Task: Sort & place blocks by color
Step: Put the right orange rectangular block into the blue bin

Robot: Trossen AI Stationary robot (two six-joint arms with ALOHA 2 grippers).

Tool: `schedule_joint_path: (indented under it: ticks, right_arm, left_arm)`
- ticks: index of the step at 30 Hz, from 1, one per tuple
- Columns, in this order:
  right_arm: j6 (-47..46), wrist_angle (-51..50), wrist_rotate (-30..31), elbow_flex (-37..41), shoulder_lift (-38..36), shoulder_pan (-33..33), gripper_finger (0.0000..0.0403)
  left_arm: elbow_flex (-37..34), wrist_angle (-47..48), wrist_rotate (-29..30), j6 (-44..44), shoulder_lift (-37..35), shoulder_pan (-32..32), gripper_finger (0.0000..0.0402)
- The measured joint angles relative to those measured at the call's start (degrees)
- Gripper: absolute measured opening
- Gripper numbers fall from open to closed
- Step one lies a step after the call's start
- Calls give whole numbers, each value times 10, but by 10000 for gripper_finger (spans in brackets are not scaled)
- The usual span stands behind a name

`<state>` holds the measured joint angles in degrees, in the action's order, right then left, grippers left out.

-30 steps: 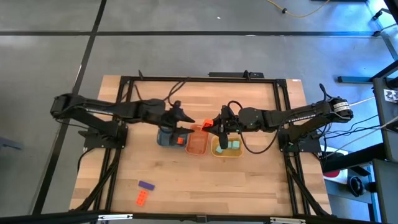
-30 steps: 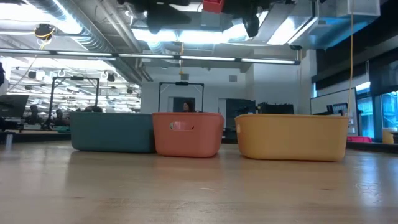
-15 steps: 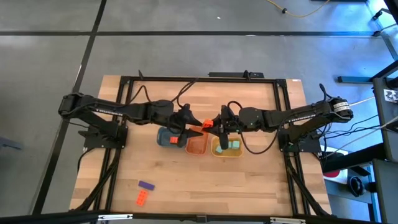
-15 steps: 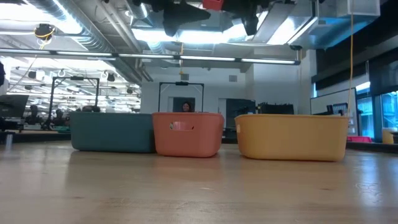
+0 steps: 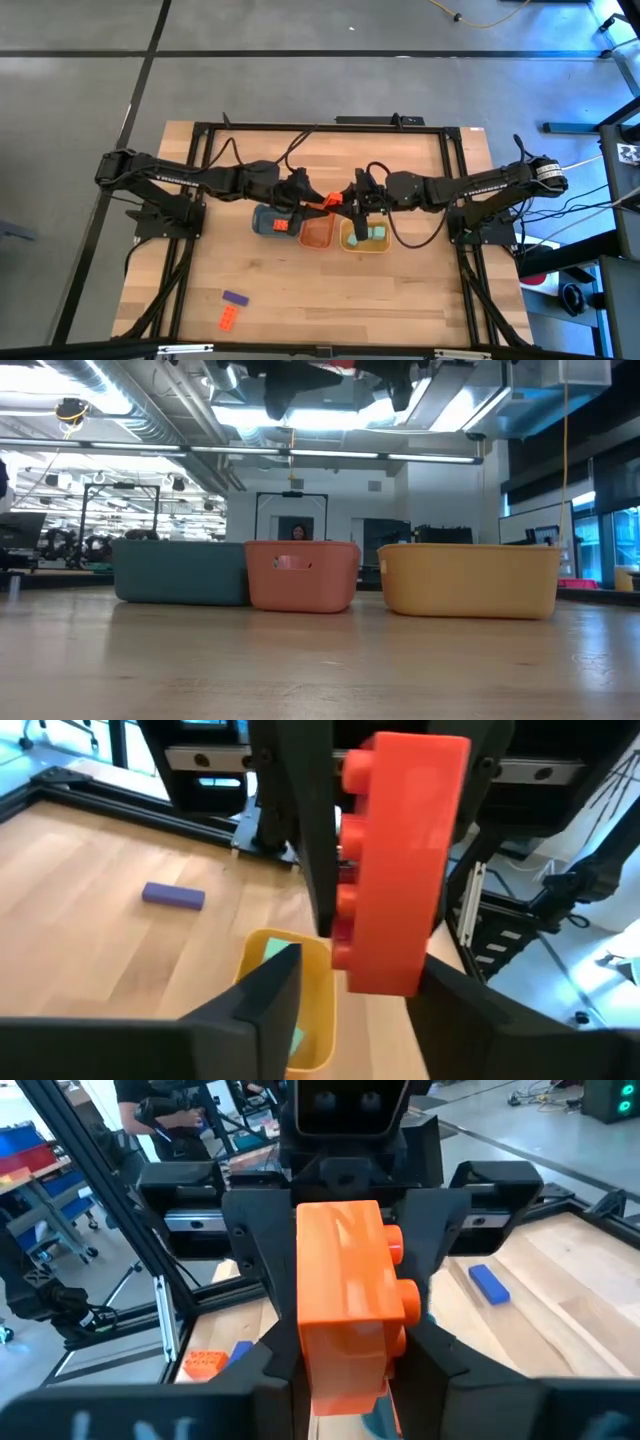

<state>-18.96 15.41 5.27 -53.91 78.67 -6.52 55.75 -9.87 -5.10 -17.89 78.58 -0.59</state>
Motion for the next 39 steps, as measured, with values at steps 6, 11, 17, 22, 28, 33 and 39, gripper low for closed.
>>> schedule_joint_path:
  ticks: [6, 11, 17, 22, 28, 33, 39]
  right_arm:
    - [6, -1, 1, 0, 0, 0, 95]
    - [10, -2, -1, 0, 0, 0, 121]
    - [11, -1, -6, 0, 0, 0, 186]
    - [10, -2, -4, 0, 1, 0, 192]
    - [11, -1, 10, 0, 1, 0, 194]
    - [10, 3, 22, 0, 0, 4, 195]
    - [8, 3, 23, 0, 0, 17, 196]
  left_arm:
    - [0, 0, -2, -5, 0, 0, 72]
    - [0, 2, -3, -2, 0, 1, 63]
    - [0, 3, -1, 1, 0, 3, 63]
    - [0, 38, -7, 2, -7, 10, 63]
    - [0, 113, -9, 14, -48, 22, 12]
    - [-1, 179, 1, 21, -90, 31, 2]
    - [-1, 184, 19, 35, -104, 31, 2]
